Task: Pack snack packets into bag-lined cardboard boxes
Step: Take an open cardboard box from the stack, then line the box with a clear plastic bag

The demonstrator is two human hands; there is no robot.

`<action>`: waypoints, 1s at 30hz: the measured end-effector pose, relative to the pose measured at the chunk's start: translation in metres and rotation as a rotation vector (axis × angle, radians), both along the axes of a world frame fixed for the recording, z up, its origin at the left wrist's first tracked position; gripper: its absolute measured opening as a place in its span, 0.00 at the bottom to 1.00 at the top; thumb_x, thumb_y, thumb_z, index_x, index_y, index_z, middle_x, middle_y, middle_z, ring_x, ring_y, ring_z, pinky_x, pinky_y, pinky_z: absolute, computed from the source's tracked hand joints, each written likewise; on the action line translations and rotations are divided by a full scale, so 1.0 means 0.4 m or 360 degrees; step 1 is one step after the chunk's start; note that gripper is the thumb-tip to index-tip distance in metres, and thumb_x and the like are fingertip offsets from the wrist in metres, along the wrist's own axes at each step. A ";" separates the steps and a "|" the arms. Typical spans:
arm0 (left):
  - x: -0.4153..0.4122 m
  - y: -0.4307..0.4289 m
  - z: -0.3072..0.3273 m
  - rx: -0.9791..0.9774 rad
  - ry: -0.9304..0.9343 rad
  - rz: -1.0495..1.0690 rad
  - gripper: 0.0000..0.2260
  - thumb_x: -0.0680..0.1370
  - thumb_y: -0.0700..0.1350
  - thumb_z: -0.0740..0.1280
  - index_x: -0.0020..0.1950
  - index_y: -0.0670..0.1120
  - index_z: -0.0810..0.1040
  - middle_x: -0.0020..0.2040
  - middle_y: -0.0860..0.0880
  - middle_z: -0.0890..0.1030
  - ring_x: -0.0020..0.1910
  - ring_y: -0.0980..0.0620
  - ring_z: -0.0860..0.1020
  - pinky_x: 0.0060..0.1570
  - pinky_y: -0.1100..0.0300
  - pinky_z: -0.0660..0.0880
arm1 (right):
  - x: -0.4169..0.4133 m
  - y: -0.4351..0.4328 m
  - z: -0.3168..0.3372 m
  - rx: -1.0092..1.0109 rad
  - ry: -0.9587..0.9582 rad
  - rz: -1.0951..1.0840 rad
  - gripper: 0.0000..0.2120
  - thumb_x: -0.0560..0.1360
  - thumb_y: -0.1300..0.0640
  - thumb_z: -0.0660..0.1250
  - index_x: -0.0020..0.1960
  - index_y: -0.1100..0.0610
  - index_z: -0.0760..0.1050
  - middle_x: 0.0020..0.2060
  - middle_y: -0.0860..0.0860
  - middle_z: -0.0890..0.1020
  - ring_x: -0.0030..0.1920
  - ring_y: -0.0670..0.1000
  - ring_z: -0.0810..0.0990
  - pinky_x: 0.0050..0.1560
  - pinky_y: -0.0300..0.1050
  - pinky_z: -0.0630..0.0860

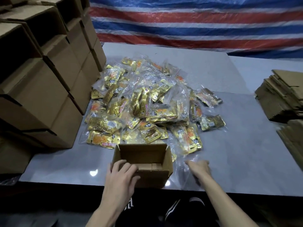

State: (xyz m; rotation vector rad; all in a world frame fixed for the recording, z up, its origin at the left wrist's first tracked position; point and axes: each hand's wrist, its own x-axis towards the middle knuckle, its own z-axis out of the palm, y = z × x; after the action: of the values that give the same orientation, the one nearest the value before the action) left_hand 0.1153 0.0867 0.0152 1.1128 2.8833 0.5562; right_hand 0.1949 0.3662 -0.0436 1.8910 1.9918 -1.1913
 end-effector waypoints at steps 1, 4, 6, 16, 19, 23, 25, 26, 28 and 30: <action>0.000 0.004 -0.009 0.0055 -0.0009 -0.0033 0.14 0.64 0.43 0.83 0.45 0.50 0.83 0.42 0.55 0.82 0.48 0.43 0.81 0.47 0.45 0.80 | -0.001 -0.003 -0.015 -0.0090 0.0044 -0.0119 0.36 0.71 0.48 0.76 0.65 0.69 0.64 0.56 0.64 0.79 0.50 0.62 0.82 0.46 0.51 0.81; -0.008 0.010 -0.028 0.0192 -0.0051 -0.0076 0.14 0.66 0.43 0.82 0.47 0.51 0.82 0.42 0.57 0.80 0.43 0.50 0.77 0.43 0.56 0.76 | -0.018 -0.013 -0.042 -0.0401 0.0261 -0.0364 0.23 0.67 0.54 0.80 0.52 0.67 0.76 0.36 0.60 0.80 0.21 0.51 0.73 0.20 0.37 0.66; -0.016 0.011 -0.035 0.0228 -0.0059 -0.0099 0.14 0.66 0.43 0.82 0.47 0.51 0.82 0.42 0.57 0.80 0.43 0.52 0.76 0.42 0.58 0.75 | -0.032 -0.011 -0.054 -0.0496 0.0299 -0.0446 0.16 0.67 0.57 0.80 0.44 0.62 0.75 0.26 0.55 0.73 0.19 0.50 0.66 0.18 0.34 0.60; 0.004 0.054 -0.057 0.0292 -0.0025 -0.0096 0.13 0.66 0.46 0.82 0.46 0.51 0.81 0.41 0.58 0.79 0.39 0.54 0.72 0.40 0.64 0.69 | -0.071 0.052 0.098 -0.0020 0.0593 0.0178 0.07 0.79 0.60 0.60 0.43 0.56 0.71 0.37 0.54 0.74 0.36 0.54 0.75 0.33 0.51 0.79; 0.005 0.066 -0.063 0.0294 -0.0021 -0.0079 0.12 0.68 0.46 0.81 0.47 0.51 0.81 0.41 0.58 0.78 0.39 0.54 0.72 0.42 0.63 0.69 | -0.067 0.077 0.179 0.0148 0.0744 0.0353 0.10 0.79 0.58 0.58 0.40 0.55 0.69 0.36 0.54 0.73 0.33 0.51 0.71 0.32 0.46 0.70; 0.007 0.061 -0.071 0.0277 0.0000 -0.0070 0.13 0.68 0.47 0.81 0.48 0.51 0.81 0.42 0.58 0.78 0.39 0.55 0.71 0.41 0.63 0.68 | -0.054 0.106 0.289 0.0039 0.0970 0.0447 0.07 0.78 0.59 0.58 0.44 0.60 0.70 0.41 0.55 0.74 0.44 0.61 0.84 0.43 0.63 0.83; 0.005 0.061 -0.072 0.0266 0.0033 -0.0077 0.14 0.67 0.47 0.82 0.47 0.52 0.81 0.42 0.58 0.78 0.39 0.55 0.70 0.41 0.64 0.67 | -0.048 0.114 0.344 -0.0079 0.1123 0.0498 0.07 0.79 0.61 0.58 0.43 0.60 0.70 0.40 0.54 0.75 0.42 0.60 0.87 0.40 0.61 0.84; 0.004 0.062 -0.072 0.0256 0.0042 -0.0078 0.14 0.67 0.47 0.82 0.47 0.52 0.81 0.42 0.58 0.78 0.39 0.55 0.70 0.41 0.64 0.66 | -0.046 0.115 0.372 -0.0101 0.1193 0.0537 0.09 0.80 0.62 0.58 0.41 0.57 0.71 0.37 0.52 0.76 0.41 0.61 0.87 0.40 0.61 0.84; 0.001 0.063 -0.072 0.0228 0.0055 -0.0080 0.15 0.66 0.48 0.82 0.48 0.52 0.81 0.42 0.59 0.78 0.38 0.56 0.70 0.40 0.65 0.67 | -0.043 0.115 0.422 -0.0104 0.1307 0.0643 0.12 0.81 0.63 0.59 0.39 0.56 0.70 0.35 0.54 0.79 0.42 0.63 0.87 0.41 0.61 0.84; 0.000 0.065 -0.072 0.0210 0.0083 -0.0099 0.14 0.67 0.49 0.82 0.47 0.53 0.81 0.42 0.59 0.78 0.38 0.56 0.69 0.41 0.66 0.65 | -0.039 0.113 0.466 -0.0088 0.1354 0.0795 0.08 0.81 0.64 0.60 0.44 0.65 0.66 0.43 0.70 0.78 0.44 0.66 0.85 0.42 0.61 0.84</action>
State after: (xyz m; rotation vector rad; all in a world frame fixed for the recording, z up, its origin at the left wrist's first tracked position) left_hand 0.1153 0.1126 -0.0137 1.2468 2.8806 0.7348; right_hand 0.1795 0.4114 0.1426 0.7747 2.5246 -2.0288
